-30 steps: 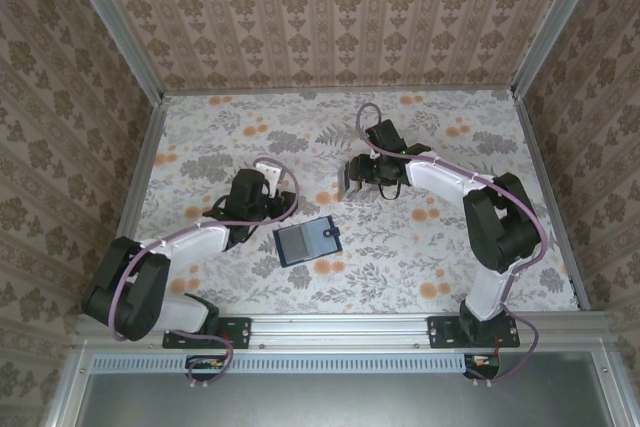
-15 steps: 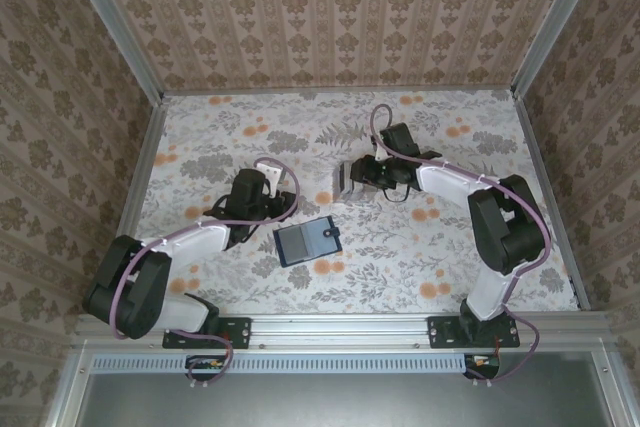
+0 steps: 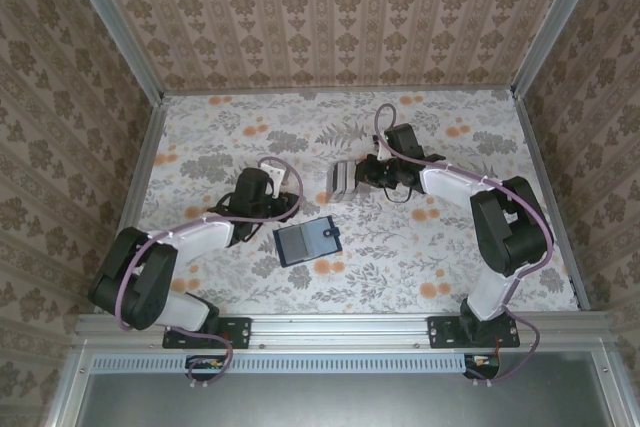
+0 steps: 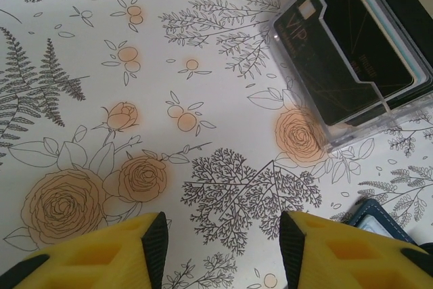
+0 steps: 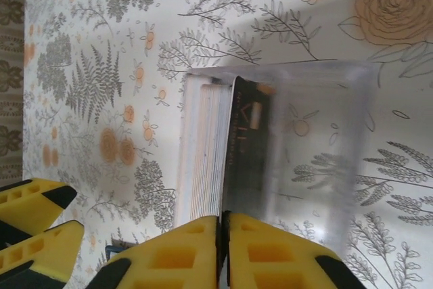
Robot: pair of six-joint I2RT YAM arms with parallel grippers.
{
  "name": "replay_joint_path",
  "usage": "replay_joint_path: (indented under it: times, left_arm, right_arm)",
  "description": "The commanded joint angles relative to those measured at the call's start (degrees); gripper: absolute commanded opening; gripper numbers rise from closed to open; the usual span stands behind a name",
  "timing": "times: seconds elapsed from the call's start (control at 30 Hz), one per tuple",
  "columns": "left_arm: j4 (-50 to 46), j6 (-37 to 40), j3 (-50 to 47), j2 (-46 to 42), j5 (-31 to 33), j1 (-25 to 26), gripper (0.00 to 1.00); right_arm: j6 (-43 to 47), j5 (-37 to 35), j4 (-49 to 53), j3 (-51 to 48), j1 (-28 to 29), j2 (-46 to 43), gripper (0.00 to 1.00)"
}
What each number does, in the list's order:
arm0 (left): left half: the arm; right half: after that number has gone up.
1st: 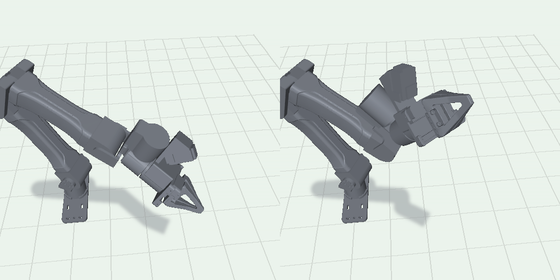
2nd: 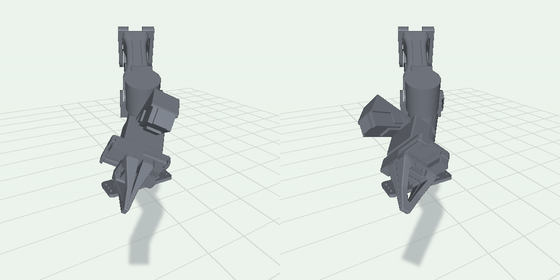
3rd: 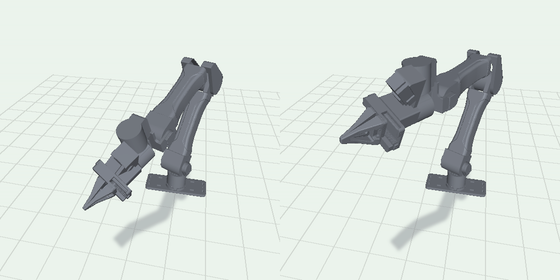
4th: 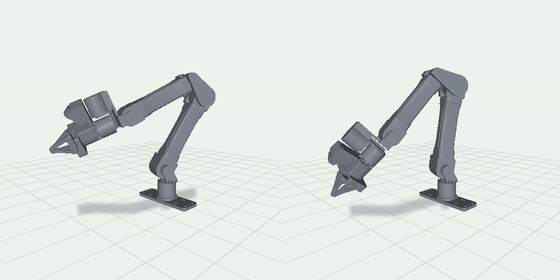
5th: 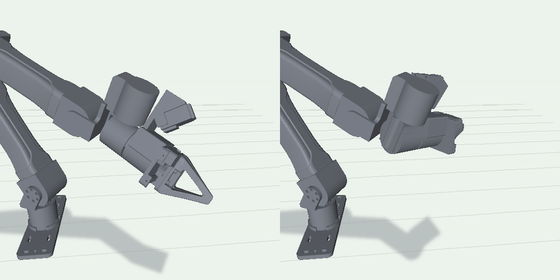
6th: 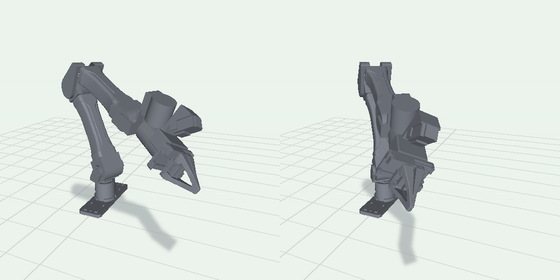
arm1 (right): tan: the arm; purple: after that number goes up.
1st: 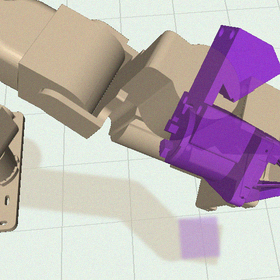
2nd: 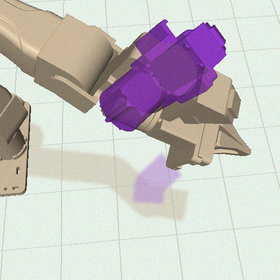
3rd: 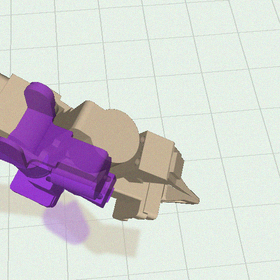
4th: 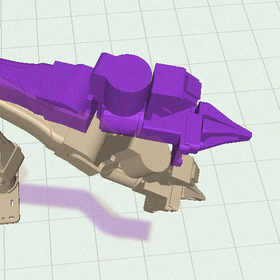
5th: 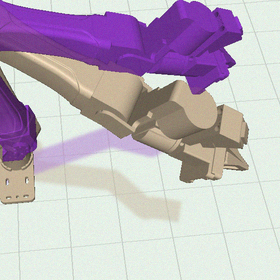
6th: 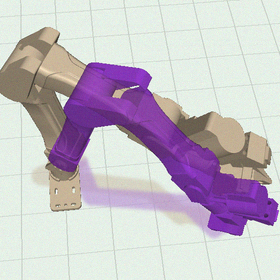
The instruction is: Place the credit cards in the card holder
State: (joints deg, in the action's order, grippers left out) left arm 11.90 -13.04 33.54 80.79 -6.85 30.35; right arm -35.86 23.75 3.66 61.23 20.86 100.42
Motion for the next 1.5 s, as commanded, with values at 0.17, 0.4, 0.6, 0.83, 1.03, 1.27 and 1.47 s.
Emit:
replay_joint_path:
  times: [0.17,0.4,0.6,0.83,1.03,1.27,1.47]
  left_arm:
    - [-2.1,0.03,2.46,0.65,-1.02,0.25,0.49]
    - [-9.77,-2.92,3.5,-5.23,1.42,0.06,0.5]
    - [-23.35,-16.27,0.86,-19.6,0.8,0.32,0.53]
    - [-33.6,-24.94,-6.02,-34.96,-2.36,0.76,0.52]
    - [-34.37,-27.95,-7.09,-34.81,-6.18,0.85,0.46]
    - [-30.47,-30.25,-8.94,-29.81,-6.48,1.67,0.43]
    - [-30.04,-29.15,-7.35,-23.54,-5.94,2.6,0.39]
  right_arm:
    - [1.33,-3.57,3.04,-1.5,0.06,-5.91,0.04]
    - [4.52,-10.48,8.97,-3.24,0.12,-12.59,0.04]
    - [11.04,-2.26,6.7,-11.18,0.29,-24.14,0.0]
    - [11.57,14.93,-1.72,-17.83,6.68,-22.58,0.0]
    - [8.36,22.12,-10.18,-17.91,10.88,-12.3,0.0]
    - [8.39,23.71,-8.54,-13.11,13.28,-3.07,0.0]
    - [8.03,24.24,-8.25,-10.67,12.71,1.44,0.0]
